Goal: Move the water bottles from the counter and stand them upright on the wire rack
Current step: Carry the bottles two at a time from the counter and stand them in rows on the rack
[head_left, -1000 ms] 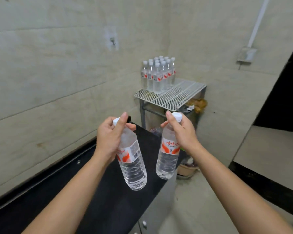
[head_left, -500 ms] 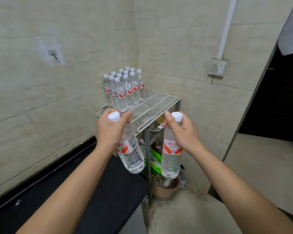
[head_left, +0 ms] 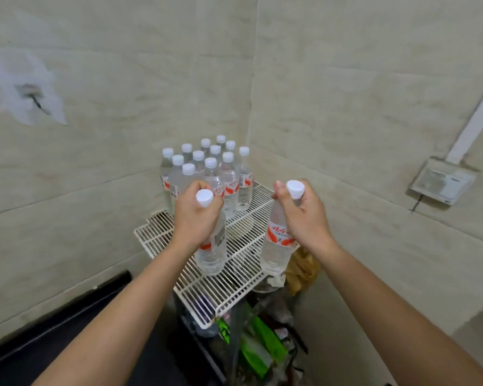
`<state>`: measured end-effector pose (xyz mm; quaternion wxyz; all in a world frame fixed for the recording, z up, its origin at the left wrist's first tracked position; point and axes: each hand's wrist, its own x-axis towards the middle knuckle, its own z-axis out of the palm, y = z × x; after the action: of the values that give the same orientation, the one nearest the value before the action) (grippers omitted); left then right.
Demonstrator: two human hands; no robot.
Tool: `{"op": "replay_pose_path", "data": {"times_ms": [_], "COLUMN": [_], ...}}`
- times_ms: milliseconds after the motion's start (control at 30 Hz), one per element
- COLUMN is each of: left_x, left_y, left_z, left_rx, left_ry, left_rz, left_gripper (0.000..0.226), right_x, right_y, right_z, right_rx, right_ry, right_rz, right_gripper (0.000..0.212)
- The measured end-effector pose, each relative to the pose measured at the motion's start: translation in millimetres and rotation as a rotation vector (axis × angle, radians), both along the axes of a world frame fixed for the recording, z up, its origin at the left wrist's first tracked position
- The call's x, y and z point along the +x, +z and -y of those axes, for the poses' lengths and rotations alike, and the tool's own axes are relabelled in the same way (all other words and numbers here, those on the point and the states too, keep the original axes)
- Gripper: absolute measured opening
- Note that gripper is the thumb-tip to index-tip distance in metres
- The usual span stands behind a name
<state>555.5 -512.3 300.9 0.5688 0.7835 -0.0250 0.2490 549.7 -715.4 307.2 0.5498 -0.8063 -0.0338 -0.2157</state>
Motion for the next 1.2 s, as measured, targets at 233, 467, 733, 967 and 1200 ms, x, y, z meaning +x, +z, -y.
{"op": "replay_pose_path", "data": {"times_ms": [233,467,733,967,1200], "left_x": [76.7,85.3,67.5,80.6,85.3], "left_y": [-28.3,-38.0,-41.2,-23.9,-41.9], "left_z": [-6.8,-4.5,1.8,10.1,5.6], "left_rx": [0.128,0.194,0.436,0.400,0.222], "left_ry": [0.018,0.129,0.493,0.442,0.382], "left_rz": [-0.016,-0.135,-0.052,-0.062,-0.157], "left_gripper": [0.024,0.037,0.031,0.031,0.045], "right_x": [101.8,173.8,204.4,220.9,224.0], "right_y": [-18.5,-48.7,-44.9,-21.4,-38.7], "right_z": [-16.7,-30.8,-15.0,-23.2,-21.7], "right_rx": [-0.051,-0.108,-0.514,-0.605,-0.409], "right_ry": [0.186,0.477,0.625,0.746,0.710], "right_rz": [-0.039,-0.039,0.108,0.181,0.084], "right_gripper": [0.021,0.023,0.053,0.040,0.061]}}
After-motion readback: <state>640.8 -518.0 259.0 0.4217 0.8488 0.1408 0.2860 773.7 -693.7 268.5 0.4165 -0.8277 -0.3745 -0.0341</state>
